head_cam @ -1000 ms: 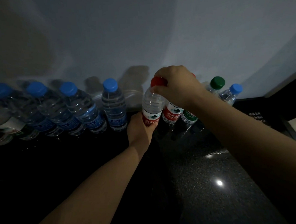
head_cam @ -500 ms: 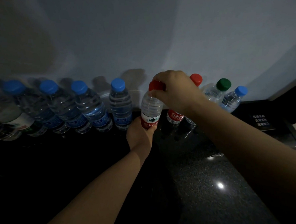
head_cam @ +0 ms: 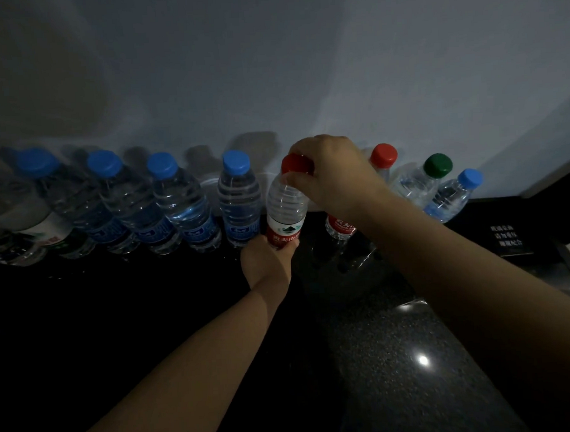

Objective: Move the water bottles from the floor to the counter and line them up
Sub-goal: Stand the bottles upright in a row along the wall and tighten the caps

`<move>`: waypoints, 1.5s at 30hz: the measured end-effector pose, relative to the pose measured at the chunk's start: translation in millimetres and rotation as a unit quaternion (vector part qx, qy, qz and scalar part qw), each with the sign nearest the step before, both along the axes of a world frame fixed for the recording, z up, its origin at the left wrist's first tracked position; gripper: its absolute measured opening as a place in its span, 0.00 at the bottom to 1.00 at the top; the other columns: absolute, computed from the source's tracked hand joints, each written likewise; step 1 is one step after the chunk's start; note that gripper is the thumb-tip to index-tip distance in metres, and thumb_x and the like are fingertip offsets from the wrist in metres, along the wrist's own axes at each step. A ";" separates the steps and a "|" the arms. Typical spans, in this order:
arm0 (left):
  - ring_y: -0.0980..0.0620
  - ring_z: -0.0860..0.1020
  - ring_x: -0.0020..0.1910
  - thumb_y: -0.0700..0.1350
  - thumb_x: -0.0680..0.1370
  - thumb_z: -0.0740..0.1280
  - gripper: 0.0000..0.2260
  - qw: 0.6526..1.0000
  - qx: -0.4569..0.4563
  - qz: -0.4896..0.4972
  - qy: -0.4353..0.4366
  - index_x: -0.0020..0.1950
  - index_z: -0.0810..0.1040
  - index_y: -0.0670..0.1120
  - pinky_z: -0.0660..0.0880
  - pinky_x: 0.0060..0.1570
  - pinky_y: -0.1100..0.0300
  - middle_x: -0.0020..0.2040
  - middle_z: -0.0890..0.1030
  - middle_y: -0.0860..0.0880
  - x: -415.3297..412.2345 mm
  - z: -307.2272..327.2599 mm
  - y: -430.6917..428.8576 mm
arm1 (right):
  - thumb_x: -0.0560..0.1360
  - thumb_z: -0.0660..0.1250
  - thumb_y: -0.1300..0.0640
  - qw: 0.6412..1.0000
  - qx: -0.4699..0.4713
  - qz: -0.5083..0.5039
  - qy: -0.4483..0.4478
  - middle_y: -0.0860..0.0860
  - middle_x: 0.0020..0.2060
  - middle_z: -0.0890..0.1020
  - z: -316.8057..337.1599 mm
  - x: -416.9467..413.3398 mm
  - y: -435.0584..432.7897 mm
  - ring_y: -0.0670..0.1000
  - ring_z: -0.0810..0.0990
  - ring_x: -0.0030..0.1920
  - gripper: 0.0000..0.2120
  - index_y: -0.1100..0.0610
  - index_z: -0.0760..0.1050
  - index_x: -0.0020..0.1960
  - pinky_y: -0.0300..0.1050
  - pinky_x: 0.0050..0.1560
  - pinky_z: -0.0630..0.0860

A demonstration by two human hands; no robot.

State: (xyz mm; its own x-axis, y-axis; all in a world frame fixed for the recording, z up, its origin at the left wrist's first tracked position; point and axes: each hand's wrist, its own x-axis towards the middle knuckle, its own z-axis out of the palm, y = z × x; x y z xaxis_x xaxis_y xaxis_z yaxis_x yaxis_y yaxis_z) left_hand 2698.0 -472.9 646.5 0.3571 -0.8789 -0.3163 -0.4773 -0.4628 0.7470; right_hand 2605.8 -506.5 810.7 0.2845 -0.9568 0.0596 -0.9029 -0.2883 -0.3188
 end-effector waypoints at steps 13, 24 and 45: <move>0.50 0.79 0.60 0.53 0.70 0.75 0.22 0.999 -0.002 -0.008 0.043 0.59 0.79 0.42 0.73 0.56 0.62 0.60 0.81 0.45 6.2 -4.4 -1.8 | 0.77 0.67 0.49 1.000 -0.008 -0.003 -0.007 0.56 0.55 0.80 -2.6 2.2 -1.5 0.54 0.77 0.55 0.19 0.58 0.75 0.63 0.51 0.57 0.75; 0.49 0.78 0.62 0.52 0.72 0.74 0.22 0.999 -0.005 -0.030 0.024 0.60 0.78 0.41 0.75 0.62 0.55 0.62 0.80 0.45 7.7 -5.3 -2.6 | 0.76 0.68 0.49 1.000 -0.018 -0.006 -0.023 0.55 0.58 0.80 -4.8 0.9 -1.7 0.53 0.78 0.57 0.20 0.58 0.75 0.63 0.49 0.59 0.75; 0.49 0.76 0.62 0.47 0.76 0.71 0.20 0.986 0.023 -0.164 0.033 0.66 0.74 0.45 0.73 0.63 0.56 0.64 0.77 0.46 4.4 15.2 33.9 | 0.74 0.71 0.54 0.998 0.036 -0.051 0.032 0.55 0.56 0.81 9.2 -80.3 49.7 0.52 0.80 0.53 0.17 0.57 0.76 0.62 0.50 0.56 0.79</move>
State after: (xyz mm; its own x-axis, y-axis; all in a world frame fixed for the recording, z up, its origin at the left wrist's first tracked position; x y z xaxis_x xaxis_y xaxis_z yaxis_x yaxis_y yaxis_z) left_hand 2702.3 -439.0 661.7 0.0341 -0.9275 -0.3723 -0.5582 -0.3267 0.7627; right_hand 2525.4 -456.8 819.9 0.1862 -0.9822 -0.0244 -0.9454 -0.1723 -0.2766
